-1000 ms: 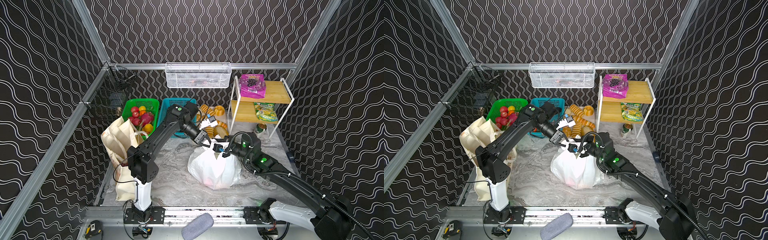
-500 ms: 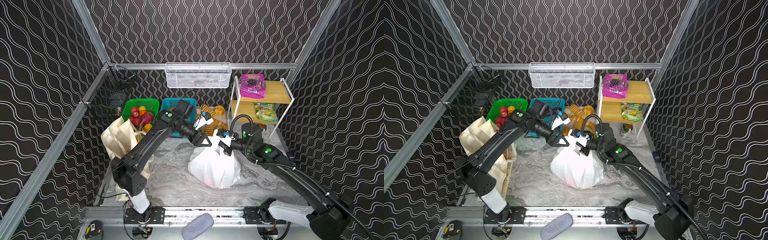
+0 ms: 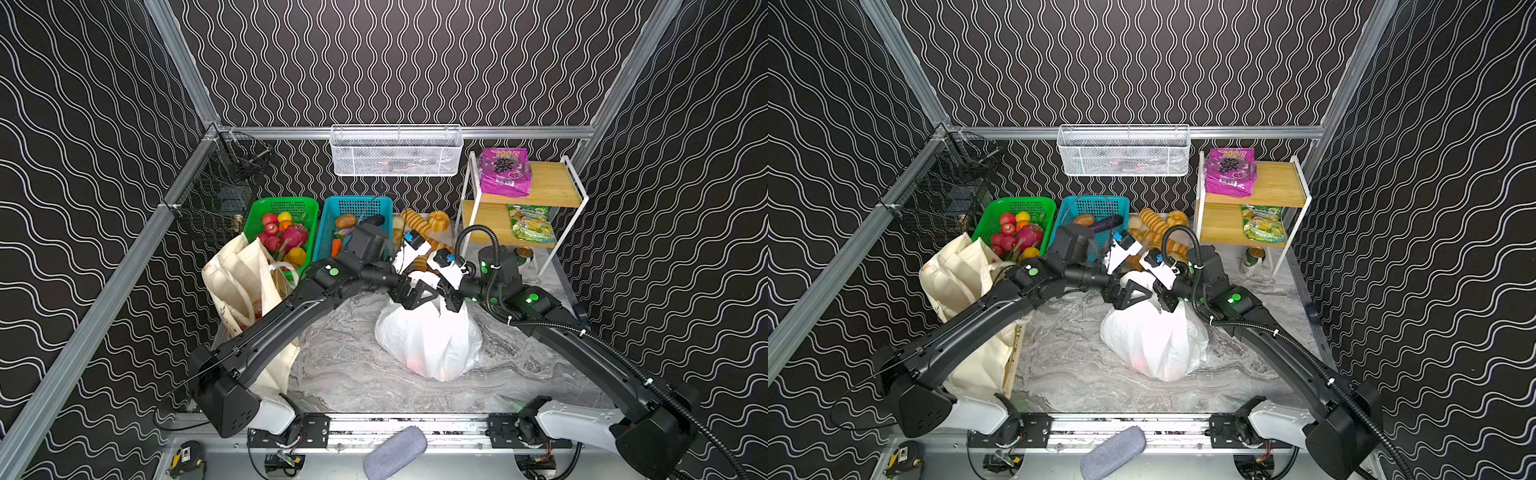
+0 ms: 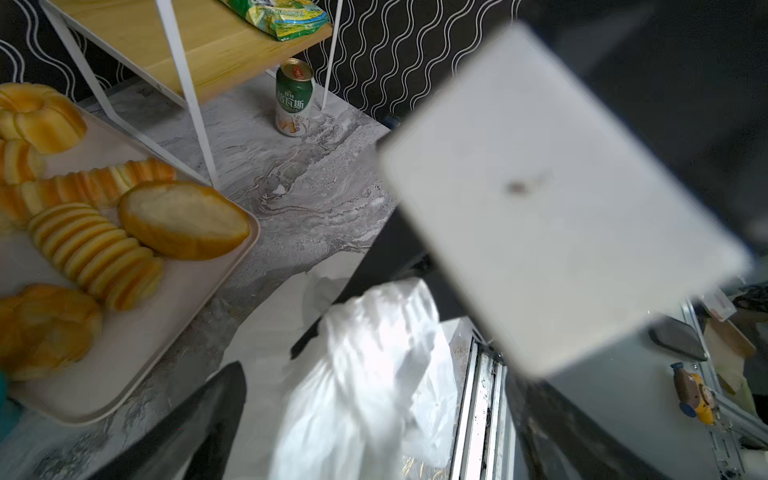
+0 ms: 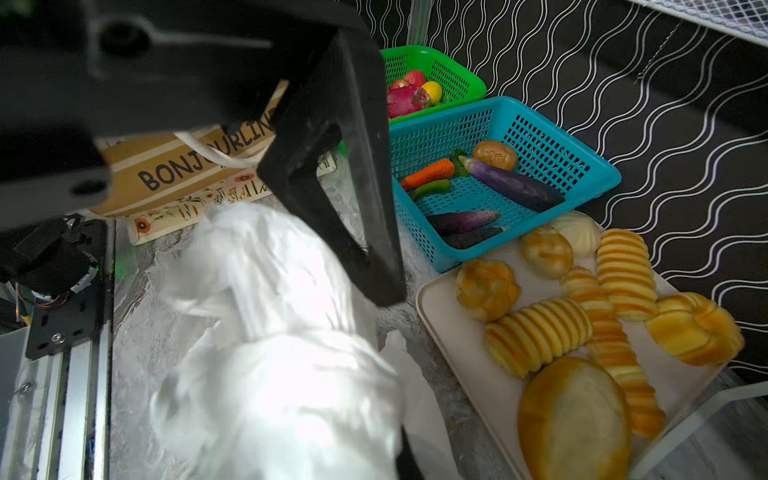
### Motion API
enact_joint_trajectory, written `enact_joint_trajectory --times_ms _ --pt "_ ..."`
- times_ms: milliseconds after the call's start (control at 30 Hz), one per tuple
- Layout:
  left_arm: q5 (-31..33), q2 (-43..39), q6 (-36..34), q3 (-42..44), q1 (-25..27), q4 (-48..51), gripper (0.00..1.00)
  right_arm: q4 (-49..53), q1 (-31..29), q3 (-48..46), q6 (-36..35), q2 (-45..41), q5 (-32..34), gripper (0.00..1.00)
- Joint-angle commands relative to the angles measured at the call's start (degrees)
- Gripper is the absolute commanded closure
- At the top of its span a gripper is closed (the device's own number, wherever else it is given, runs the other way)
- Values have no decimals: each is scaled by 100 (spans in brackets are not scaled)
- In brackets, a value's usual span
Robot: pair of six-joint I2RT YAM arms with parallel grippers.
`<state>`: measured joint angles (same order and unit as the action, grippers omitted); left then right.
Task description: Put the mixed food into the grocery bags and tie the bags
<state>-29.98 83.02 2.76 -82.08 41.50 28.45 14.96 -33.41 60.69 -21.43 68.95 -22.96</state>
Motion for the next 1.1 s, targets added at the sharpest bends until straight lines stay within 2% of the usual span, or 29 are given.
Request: enact_joint_trajectory --times_ms 0,200,300,433,533,700,767,867,900,1000,1067 --pt "794 69 -118 -106 86 16 3 -187 10 40 100 -29 -37 100" --pt "1017 234 -263 -255 310 216 32 -191 45 49 87 -63 -221 100" --pt "880 324 -278 -341 341 256 47 -149 58 84 95 -74 -192 100" --pt "1540 320 -396 -432 350 625 78 52 102 140 -13 -101 -165 100" --pt "1678 323 -486 -486 351 715 100 359 117 263 -112 -125 -165 100" --pt "1884 312 -863 -688 350 845 100 1074 225 533 -285 -224 -460 100" --pt "1935 284 -1201 -754 351 824 100 1669 316 798 -451 -152 -1077 100" --pt "2133 358 -1729 -1020 350 1101 100 2335 394 1209 -456 -83 -1559 100" --pt "2190 387 -1944 -1112 351 1204 100 2529 480 1314 -502 -75 -1939 100" --pt "2140 374 -2532 -1194 355 1267 100 3000 673 1615 -698 -20 -2881 100" --pt "2096 323 -2867 -1136 351 1255 100 3271 771 1828 -828 47 -3217 100"
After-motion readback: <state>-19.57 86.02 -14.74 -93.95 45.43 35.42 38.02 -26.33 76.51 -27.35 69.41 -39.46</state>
